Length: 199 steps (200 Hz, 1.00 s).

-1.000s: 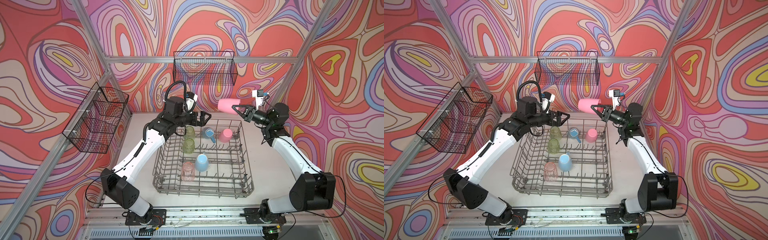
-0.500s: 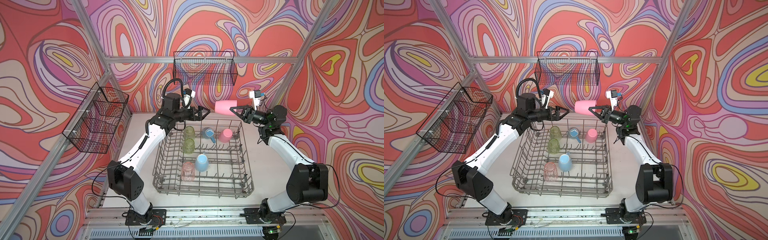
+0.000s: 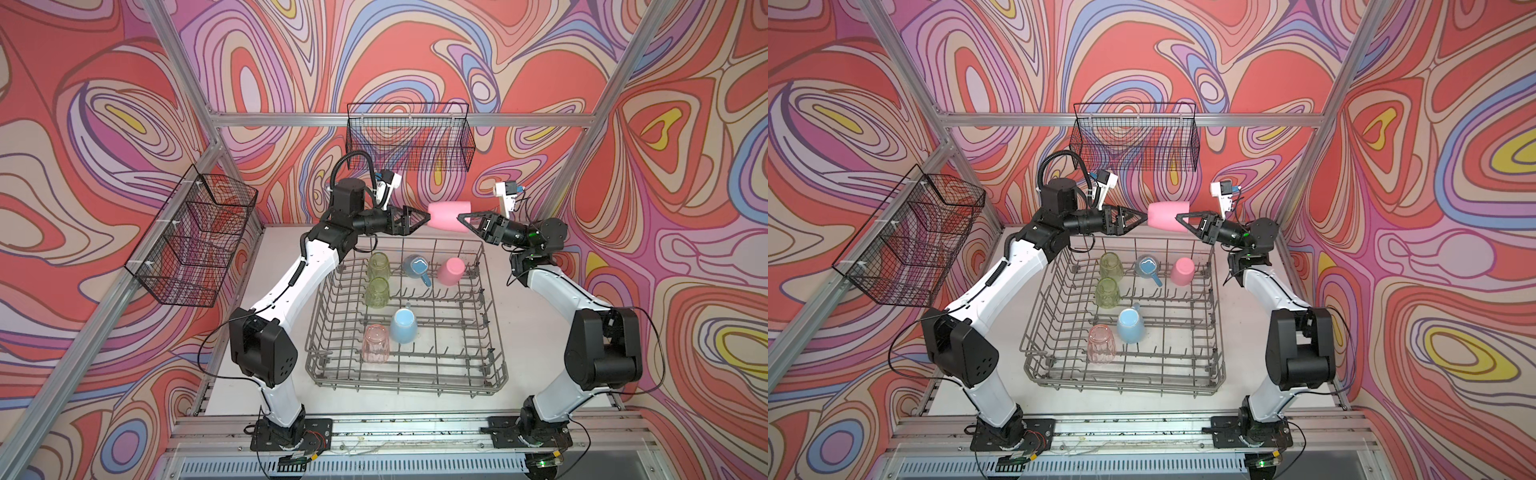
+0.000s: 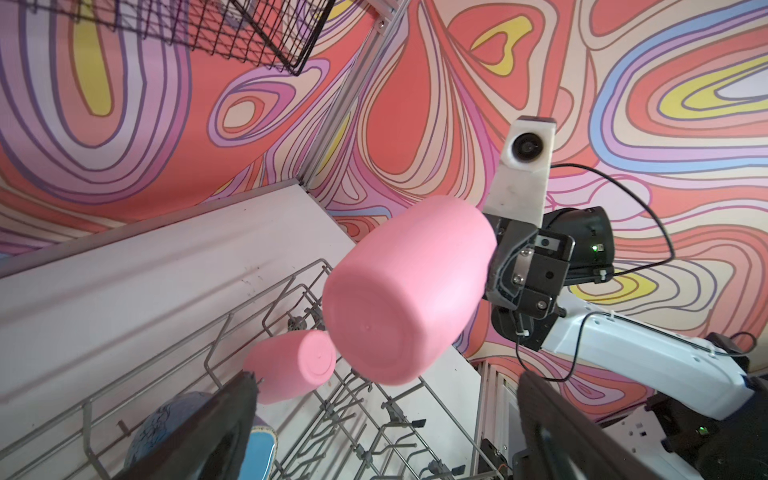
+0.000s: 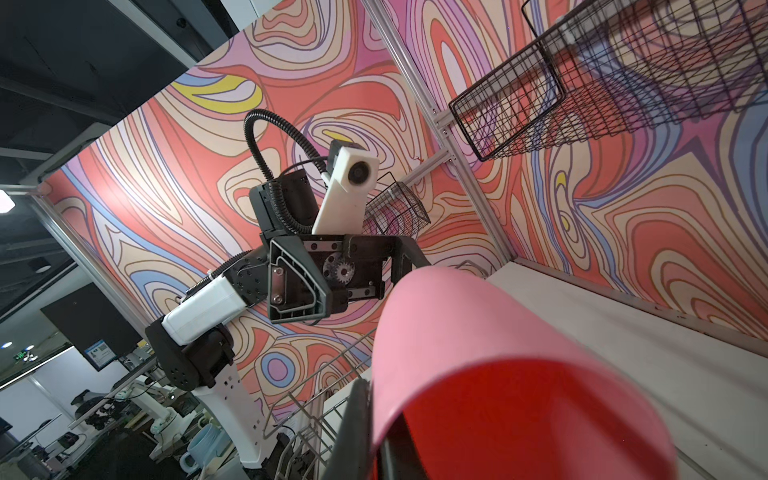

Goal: Load the cups into the dish rack
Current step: 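Grasp the pink cup with the left gripper beside the right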

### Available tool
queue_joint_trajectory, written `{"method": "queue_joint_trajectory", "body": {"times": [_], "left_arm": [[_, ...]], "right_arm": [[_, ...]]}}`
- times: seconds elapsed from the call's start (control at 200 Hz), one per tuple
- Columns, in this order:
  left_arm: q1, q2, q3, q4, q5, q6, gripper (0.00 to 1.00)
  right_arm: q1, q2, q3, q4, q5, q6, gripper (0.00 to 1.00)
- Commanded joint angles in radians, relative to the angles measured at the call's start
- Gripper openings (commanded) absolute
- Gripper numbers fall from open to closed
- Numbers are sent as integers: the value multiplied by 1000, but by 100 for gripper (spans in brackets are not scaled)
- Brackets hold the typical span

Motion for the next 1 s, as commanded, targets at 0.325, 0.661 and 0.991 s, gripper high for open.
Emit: {"method": "queue_joint_trajectory", "body": {"times": [0.325, 0.661, 0.991], "left_arm": [[9, 121, 150, 96, 185, 21, 99], [9, 163, 143, 248, 239, -58, 97], [3, 169, 157, 258, 276, -56, 94]], "right_arm": [[26, 34, 90, 86, 18, 119, 0], [52, 43, 142, 2, 2, 90, 0], [103, 57, 196, -161, 6, -28, 0]]}}
